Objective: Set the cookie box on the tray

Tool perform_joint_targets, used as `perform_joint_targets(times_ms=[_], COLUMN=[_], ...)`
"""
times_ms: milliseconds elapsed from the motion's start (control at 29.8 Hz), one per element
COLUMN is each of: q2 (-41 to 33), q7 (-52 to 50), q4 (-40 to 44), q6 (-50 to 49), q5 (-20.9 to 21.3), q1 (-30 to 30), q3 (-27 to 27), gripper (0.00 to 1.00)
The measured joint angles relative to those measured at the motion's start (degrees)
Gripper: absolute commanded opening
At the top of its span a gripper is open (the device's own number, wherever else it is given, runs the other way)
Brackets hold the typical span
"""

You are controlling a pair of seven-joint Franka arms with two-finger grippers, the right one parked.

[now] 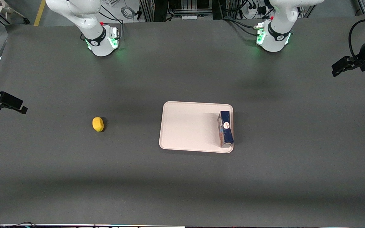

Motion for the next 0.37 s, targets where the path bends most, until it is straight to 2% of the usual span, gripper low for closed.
perform_joint_targets(times_ms=[369], q2=[-1.5], q7=[0.0], q4=[-1.0], q6=[0.2], q5=[-0.6], q1=[0.0], q3=[0.0], gripper=[1.00])
